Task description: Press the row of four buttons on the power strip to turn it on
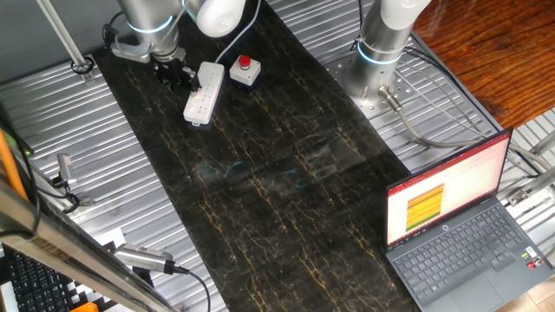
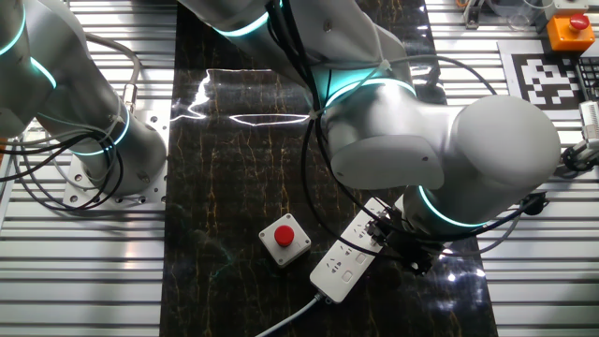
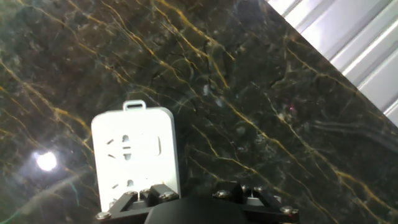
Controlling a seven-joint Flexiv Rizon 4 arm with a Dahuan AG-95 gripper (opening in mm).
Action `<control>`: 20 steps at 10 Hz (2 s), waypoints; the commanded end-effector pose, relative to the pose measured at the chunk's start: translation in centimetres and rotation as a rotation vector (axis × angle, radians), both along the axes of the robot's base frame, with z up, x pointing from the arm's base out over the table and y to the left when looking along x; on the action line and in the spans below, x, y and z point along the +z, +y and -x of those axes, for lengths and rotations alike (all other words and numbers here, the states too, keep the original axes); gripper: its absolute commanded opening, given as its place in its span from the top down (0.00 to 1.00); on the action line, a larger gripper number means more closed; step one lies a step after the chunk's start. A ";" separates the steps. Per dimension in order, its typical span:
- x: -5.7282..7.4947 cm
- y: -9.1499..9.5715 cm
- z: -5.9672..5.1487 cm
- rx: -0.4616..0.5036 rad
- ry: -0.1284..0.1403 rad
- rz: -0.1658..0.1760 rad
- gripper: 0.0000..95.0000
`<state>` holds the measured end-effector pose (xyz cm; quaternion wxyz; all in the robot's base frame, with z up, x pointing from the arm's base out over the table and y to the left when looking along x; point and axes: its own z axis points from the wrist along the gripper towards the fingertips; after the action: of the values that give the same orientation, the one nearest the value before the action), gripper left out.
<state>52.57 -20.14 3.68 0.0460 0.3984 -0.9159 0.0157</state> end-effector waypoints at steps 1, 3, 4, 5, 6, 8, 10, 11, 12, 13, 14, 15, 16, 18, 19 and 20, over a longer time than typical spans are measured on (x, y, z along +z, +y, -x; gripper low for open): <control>-0.1 0.0 0.0 -0.002 -0.002 0.003 0.40; -0.7 -0.1 -0.1 0.001 -0.010 0.002 0.40; -1.2 -0.1 -0.1 -0.002 -0.010 0.000 0.40; -1.2 -0.1 -0.2 -0.005 -0.006 -0.002 0.40; -0.8 0.0 -0.1 -0.001 -0.001 -0.014 0.40; 0.9 0.4 0.0 0.006 0.009 0.001 0.40; 0.9 0.9 -0.3 0.000 0.001 -0.001 0.40; 0.9 1.5 -0.8 -0.007 0.000 0.001 0.40; 1.0 2.0 -1.4 -0.005 0.000 0.003 0.40; 1.1 2.2 -1.7 -0.008 0.000 0.007 0.40; 1.1 2.4 -1.9 -0.011 -0.001 0.008 0.40; 1.0 2.6 -2.2 -0.014 -0.001 0.012 0.40; 0.9 2.7 -2.4 -0.016 -0.001 0.013 0.40; 0.5 3.0 -2.5 -0.023 -0.002 0.014 0.40; 0.4 3.2 -2.5 -0.027 -0.002 0.015 0.40; 0.3 3.3 -2.5 -0.028 -0.003 0.018 0.40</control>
<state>55.11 -16.84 3.84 0.0492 0.3847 -0.9214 0.0244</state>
